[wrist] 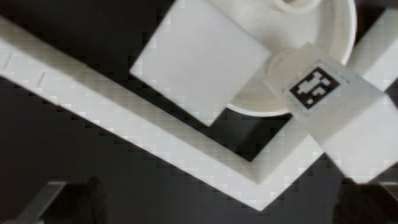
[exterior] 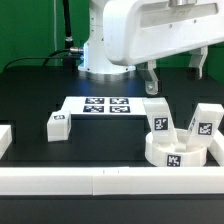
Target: Assemble stool
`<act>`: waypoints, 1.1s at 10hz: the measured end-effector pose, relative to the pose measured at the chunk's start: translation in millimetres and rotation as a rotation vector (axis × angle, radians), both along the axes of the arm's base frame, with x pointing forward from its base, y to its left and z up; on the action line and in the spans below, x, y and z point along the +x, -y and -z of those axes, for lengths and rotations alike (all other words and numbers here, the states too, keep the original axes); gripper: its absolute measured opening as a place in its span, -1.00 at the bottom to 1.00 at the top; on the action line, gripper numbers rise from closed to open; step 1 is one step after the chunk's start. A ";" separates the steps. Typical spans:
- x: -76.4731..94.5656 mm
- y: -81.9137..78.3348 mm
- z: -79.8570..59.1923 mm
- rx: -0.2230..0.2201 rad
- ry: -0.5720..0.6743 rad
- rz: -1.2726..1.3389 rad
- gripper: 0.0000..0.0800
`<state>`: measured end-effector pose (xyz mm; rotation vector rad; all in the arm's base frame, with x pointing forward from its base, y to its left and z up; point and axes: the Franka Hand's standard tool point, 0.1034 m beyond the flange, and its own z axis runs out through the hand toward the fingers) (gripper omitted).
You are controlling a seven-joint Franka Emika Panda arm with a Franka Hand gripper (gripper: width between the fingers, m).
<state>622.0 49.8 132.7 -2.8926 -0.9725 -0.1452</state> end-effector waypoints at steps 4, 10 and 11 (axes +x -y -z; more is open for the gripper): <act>-1.6 11.0 5.4 -0.045 0.034 -0.412 0.62; -5.6 13.5 13.5 -0.069 0.061 -0.537 0.62; -5.8 14.0 14.5 -0.073 0.068 -0.551 0.62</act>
Offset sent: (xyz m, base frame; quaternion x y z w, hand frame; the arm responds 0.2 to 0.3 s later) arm -0.0041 -0.0079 -0.0071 0.0190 -0.0012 -0.2881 0.9574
